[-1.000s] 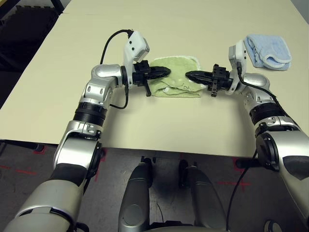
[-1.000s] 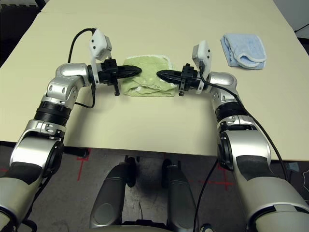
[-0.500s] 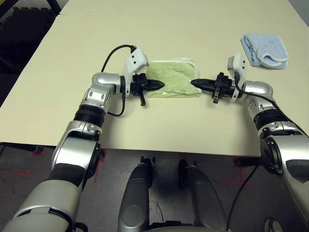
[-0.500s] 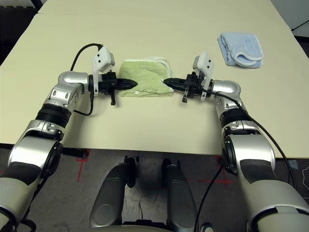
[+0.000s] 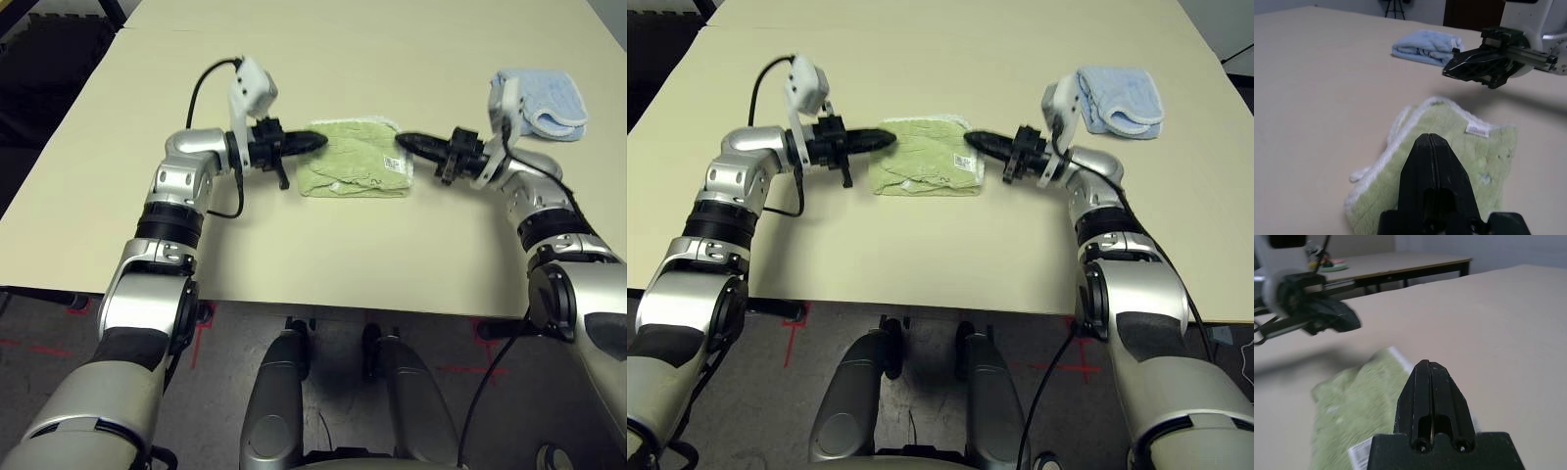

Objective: Fold the towel and set it aside.

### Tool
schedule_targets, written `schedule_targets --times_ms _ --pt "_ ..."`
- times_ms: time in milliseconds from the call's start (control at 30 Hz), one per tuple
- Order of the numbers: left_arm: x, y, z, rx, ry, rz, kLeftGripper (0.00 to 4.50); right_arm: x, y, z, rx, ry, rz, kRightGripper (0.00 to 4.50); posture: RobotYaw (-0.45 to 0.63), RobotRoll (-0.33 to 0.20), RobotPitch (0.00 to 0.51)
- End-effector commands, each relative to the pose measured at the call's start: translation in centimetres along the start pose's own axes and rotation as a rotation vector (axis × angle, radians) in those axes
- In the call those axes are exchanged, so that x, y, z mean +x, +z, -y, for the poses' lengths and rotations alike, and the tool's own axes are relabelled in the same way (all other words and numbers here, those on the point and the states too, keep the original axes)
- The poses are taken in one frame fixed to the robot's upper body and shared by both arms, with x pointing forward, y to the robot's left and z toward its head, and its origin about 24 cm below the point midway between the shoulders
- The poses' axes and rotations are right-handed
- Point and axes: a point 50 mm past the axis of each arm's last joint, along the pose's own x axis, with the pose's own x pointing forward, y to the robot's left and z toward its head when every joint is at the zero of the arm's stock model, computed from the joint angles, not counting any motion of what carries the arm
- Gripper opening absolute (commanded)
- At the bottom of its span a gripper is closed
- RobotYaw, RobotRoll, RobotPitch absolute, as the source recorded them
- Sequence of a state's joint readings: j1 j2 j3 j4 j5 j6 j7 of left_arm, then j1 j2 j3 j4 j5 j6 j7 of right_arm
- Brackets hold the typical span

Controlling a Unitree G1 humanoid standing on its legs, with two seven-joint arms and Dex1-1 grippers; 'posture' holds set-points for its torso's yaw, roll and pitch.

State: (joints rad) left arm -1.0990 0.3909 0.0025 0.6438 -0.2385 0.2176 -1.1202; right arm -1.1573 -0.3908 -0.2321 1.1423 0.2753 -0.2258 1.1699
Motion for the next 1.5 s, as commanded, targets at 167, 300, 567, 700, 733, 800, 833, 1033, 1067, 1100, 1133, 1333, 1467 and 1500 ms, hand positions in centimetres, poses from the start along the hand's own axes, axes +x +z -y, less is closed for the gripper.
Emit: schedule_targets --times_ms 167,300,567,700,733,800,833,1033,1067,1100,1133,1333,1467,1500 --pt "2.2 -2.0 -0.5 -0.063 0.131 -0.103 0.05 2.0 -1.3 -0.2 0.029 -0.132 -0.136 0.0 0.06 0.0 0.268" --pt "2.7 -2.7 -0.8 -0.083 0.183 -0.105 0.05 2.8 -1.6 -0.7 0.026 -0.14 -0.131 0.0 0.06 0.0 0.286" --pt "2.7 -2.9 -0.9 -0.077 0.2 -0.089 0.05 3.3 -1.8 -1.0 0.009 -0.142 -0.156 0.0 0.06 0.0 0.318" --pt "2.7 -3.9 -0.7 -0.091 0.212 -0.11 0.05 3.6 -2.8 -1.5 -0.024 -0.13 -0.22 0.0 0.06 0.0 0.32" --pt "2.6 -4.3 -0.6 -0.088 0.219 -0.124 0.05 3.6 -3.5 -1.9 -0.025 -0.136 -0.248 0.0 0.06 0.0 0.32" --pt "2.6 -5.1 -0.5 -0.093 0.226 -0.146 0.05 3.5 -5.1 -2.4 -0.036 -0.159 -0.317 0.0 0.06 0.0 0.318" --pt "2.6 -5.3 -0.4 -0.092 0.227 -0.156 0.05 3.4 -5.6 -2.6 -0.037 -0.171 -0.337 0.0 0.06 0.0 0.318" --pt "1.8 -6.9 -0.3 -0.099 0.249 -0.203 0.05 2.5 -7.6 -2.8 -0.017 -0.259 -0.405 0.0 0.06 0.0 0.313" --pt "1.7 -7.2 -0.3 -0.098 0.252 -0.213 0.05 2.2 -7.8 -2.7 -0.017 -0.276 -0.414 0.0 0.06 0.0 0.313" --pt "1.5 -7.4 -0.3 -0.095 0.255 -0.221 0.05 2.1 -7.9 -2.6 -0.018 -0.286 -0.419 0.0 0.06 0.0 0.313" --pt "1.4 -7.5 -0.3 -0.095 0.258 -0.225 0.05 2.0 -7.9 -2.5 -0.021 -0.294 -0.419 0.0 0.06 0.0 0.312" --pt "0.8 -7.3 -0.7 -0.077 0.272 -0.224 0.05 2.1 -6.6 -1.9 -0.048 -0.3 -0.37 0.0 0.06 0.0 0.3" --pt "0.7 -6.0 -1.1 -0.044 0.27 -0.179 0.05 2.9 -4.0 -1.6 -0.024 -0.233 -0.176 0.0 0.05 0.0 0.286" --pt "0.7 -5.7 -1.2 -0.039 0.269 -0.164 0.05 3.0 -3.4 -1.5 -0.012 -0.217 -0.125 0.0 0.05 0.0 0.283"
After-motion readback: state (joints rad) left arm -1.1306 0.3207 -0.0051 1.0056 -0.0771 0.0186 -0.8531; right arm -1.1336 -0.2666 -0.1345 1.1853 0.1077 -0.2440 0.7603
